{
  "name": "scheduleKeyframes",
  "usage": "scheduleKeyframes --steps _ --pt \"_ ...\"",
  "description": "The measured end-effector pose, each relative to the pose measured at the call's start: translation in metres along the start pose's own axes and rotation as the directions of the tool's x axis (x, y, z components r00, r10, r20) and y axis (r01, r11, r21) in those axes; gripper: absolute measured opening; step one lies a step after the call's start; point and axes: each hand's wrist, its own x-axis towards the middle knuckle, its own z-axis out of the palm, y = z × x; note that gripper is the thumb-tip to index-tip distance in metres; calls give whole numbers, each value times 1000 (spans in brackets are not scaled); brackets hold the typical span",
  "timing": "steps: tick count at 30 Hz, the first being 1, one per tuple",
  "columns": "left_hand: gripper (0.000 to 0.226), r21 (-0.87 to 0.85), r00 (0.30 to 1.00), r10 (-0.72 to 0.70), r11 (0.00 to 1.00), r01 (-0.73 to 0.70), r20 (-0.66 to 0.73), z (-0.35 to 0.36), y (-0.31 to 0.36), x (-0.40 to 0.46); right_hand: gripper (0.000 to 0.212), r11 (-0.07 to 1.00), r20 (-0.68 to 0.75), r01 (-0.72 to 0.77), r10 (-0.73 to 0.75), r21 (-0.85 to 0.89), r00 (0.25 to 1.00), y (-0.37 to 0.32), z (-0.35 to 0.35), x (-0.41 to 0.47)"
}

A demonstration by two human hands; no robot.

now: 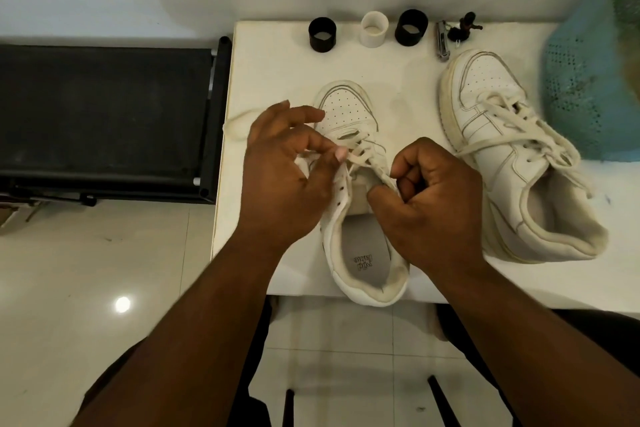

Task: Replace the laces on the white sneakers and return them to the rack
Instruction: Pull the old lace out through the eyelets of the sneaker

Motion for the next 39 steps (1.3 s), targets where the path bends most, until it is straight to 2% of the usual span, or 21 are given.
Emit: scheduleKeyframes --steps 3,5,7,9,10,12,14,16,19,21,24,29,31,33,35,36,37,39 --pt "15 16 975 -122 992 127 -184 -7 -5 5 18 1000 0 -1 1 0 1000 -1 0 -1" --pt "16 5 964 -223 974 226 -144 -8 -10 6 18 1000 -6 1 -1 1 1000 -3 -1 -1" --pt "32 24 974 -217 975 219 -64 -6 -9 4 35 1000 -8 9 -9 -15 1000 -5 -2 -2" --pt "51 -9 994 -107 994 106 -30 -7 -2 0 55 999 12 32 -31 -44 999 -9 -3 -2" --pt "54 -32 1000 -14 999 14 -17 -9 3 -2 58 998 29 38 -36 -51 999 -11 -3 -3" --pt "53 -86 979 196 978 -191 49 -14 11 -5 51 997 72 50 -46 -58 996 -11 -5 -1" --pt "54 -164 936 310 945 -283 168 -17 14 -8 42 994 135 68 -56 -89 989 -10 -5 1" --pt "61 -183 932 249 961 -206 262 -17 15 -13 40 989 210 70 -42 -129 977 -12 -5 4" --pt "71 -53 970 52 998 -40 236 -19 21 -17 45 975 263 79 -21 -210 965 -18 -7 6" --pt "77 -47 967 -23 998 36 253 -21 21 -18 38 952 248 129 -58 -277 967 -22 -8 6" --pt "80 -65 962 -14 997 33 274 -21 23 -22 33 905 245 186 -94 -383 965 -21 -6 5" --pt "77 4 975 -11 1000 10 222 -14 25 -24 19 925 249 202 -123 -323 961 -14 -6 6" --pt "83 -49 975 -4 999 16 223 -14 27 -23 4 971 178 101 -62 -218 982 -15 -8 10" --pt "94 -100 974 -8 994 32 225 -14 28 -22 16 981 136 -183 173 66 975 -16 -9 15" --pt "99 -148 969 -11 988 49 249 -15 25 -22 27 833 207 -451 403 321 891 -18 -12 20" --pt "101 -184 964 -11 981 62 264 -15 23 -22 28 801 241 -493 433 340 869 -17 -13 22" --pt "103 -222 960 -11 972 75 279 -15 21 -21 25 816 253 -485 420 314 871 -15 -13 24" --pt "106 -275 954 -1 958 87 299 -15 18 -20 11 923 223 -335 292 190 930 -13 -13 22"
